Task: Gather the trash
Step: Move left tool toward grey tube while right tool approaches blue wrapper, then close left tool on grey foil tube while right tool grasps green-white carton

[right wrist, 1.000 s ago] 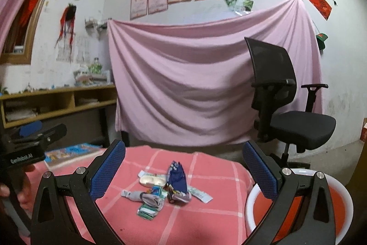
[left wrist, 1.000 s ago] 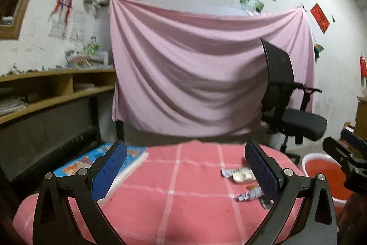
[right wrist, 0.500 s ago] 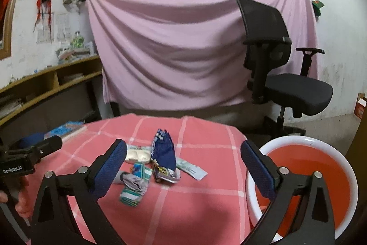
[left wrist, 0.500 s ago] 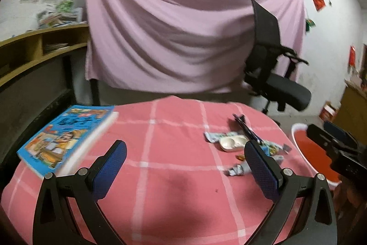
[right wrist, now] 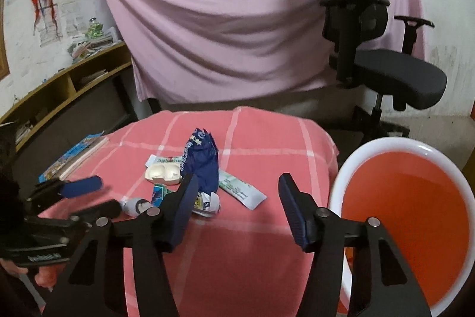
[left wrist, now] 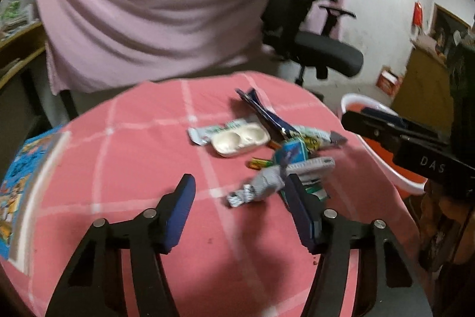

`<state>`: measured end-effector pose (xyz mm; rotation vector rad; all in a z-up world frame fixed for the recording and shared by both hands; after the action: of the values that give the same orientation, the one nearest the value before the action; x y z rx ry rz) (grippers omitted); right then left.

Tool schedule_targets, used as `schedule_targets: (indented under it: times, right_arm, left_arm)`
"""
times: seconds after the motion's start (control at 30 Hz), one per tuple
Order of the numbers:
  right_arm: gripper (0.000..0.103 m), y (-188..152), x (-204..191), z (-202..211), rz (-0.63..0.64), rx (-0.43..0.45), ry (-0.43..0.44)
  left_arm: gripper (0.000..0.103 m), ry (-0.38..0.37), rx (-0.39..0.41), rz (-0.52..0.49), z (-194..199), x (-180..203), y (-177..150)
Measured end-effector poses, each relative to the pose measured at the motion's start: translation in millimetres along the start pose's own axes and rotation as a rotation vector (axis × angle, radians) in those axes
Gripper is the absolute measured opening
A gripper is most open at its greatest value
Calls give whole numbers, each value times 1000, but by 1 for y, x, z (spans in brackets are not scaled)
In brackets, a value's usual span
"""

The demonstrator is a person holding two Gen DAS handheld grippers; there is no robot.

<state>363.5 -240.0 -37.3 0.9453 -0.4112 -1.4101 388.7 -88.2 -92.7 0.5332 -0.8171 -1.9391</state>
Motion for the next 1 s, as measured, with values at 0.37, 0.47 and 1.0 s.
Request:
schedule_targets:
  times: [0.37, 0.47, 1.0]
  right_arm:
    - [54, -4, 3, -7, -17, -50, 8]
    - [54, -5, 1, -10, -12, -64, 3]
    - [54, -18, -29, -19, 50, -124, 45]
  left_arm:
    - [25, -125, -74, -27, -23, 9, 10]
    - [14, -132, -58, -38, -19, 12, 11]
    - [12, -35, 6, 205, 20, -28, -8]
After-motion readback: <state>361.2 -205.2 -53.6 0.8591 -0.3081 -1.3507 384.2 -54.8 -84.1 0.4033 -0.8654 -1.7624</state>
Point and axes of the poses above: each gripper's, at about its wrist camera, not at the fingertips, and z roughly against the way its jaws point, x to its right, y to its top, the point moved 7 cm from there along -z, roughly the way its jaws point, and after that the axes turned 10 degrees about -z, right-handed, at the moved point
